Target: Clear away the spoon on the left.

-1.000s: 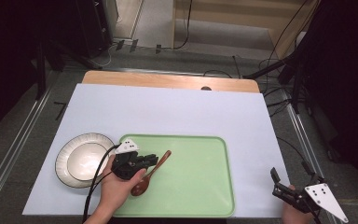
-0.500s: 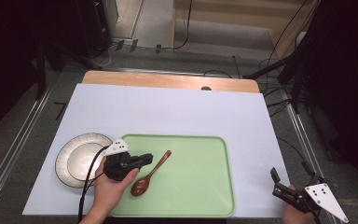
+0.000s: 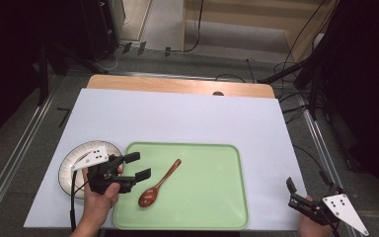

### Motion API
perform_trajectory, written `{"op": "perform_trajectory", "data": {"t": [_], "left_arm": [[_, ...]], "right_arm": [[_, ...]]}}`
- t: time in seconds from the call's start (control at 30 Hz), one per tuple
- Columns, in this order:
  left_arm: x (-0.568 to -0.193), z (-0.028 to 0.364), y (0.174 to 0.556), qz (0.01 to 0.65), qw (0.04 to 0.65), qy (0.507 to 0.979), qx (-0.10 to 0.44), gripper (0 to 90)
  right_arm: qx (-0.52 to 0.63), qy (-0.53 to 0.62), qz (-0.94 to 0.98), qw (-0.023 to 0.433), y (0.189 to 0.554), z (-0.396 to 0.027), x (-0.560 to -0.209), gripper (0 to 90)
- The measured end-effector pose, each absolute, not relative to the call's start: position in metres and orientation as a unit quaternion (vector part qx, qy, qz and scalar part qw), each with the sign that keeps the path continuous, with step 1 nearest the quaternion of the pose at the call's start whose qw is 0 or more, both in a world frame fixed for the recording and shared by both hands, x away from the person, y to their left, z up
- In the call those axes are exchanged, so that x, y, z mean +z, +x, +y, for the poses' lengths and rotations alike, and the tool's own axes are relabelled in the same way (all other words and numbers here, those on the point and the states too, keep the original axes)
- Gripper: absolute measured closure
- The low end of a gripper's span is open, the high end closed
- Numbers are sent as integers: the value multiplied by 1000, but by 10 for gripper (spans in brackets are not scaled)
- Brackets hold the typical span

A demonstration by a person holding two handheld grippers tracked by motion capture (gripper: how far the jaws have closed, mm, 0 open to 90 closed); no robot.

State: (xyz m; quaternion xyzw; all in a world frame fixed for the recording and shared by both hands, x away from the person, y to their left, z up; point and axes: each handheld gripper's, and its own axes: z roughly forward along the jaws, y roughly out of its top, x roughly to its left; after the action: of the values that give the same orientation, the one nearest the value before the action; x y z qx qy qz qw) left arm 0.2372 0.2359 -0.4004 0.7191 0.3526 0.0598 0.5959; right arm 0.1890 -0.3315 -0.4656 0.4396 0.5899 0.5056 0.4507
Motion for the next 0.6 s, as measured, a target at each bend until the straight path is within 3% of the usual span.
{"op": "perform_trajectory", "data": {"t": [0.17,0.6], "left_arm": [[-397,246,233,343,607,714,62,15],[-394,277,219,359,602,706,100,15]], "right_arm": [[505,440,590,450,189,-331,-466,0],[504,441,590,451,189,-331,-466,0]]}}
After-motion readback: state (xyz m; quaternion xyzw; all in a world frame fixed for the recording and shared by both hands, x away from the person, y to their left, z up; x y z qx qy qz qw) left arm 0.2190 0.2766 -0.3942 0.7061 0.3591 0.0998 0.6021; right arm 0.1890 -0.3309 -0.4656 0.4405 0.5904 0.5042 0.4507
